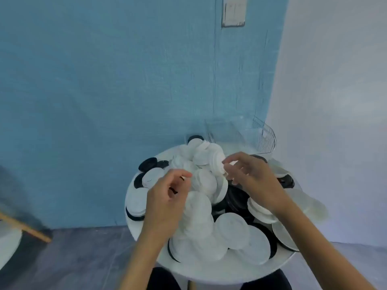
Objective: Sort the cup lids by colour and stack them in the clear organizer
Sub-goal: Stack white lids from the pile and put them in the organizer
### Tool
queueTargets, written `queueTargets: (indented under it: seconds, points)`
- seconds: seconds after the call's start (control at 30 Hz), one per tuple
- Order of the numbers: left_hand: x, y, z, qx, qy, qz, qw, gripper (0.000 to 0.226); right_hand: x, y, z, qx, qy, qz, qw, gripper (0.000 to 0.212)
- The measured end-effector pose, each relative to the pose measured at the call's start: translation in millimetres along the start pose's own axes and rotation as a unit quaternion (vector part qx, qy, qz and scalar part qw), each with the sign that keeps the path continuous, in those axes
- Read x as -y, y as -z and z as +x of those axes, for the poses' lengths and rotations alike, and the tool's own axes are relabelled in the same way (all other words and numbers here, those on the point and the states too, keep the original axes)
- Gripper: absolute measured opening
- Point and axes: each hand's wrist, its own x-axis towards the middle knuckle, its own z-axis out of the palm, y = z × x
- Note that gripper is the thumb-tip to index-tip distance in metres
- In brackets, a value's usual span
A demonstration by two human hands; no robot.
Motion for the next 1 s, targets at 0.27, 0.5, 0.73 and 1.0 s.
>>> queueTargets:
  seconds: [0.27, 0.5, 0.73, 1.0]
  points:
    - [41.2, -8.6, -19.7, 0.168, -0.010, 0.243, 0.955, 0.075, -34.2, -8.5, -3.8, 0.017, -0.015, -0.063, 0.998, 0.006]
    - [56.8, -18.5, -16.4, 0.137, -0.007, 0.224, 0.965, 0.074, -46.9, -27.5, 13.2, 0.034, 0.019, -0.084, 0.996, 0.005]
    - [50.8, -17.0, -1.1, 0.082, -0.013, 0.187, 0.979, 0.065, -46.6, -30.6, 17.7, 0.024, 0.023, -0.087, 0.996, 0.005]
    - [24.5, -28.3, 49.2, 0.065, 0.001, 0.131, 0.989, 0.064, -46.3, -14.9, 32.4, -0.022, 0.030, -0.110, 0.993, 0.009]
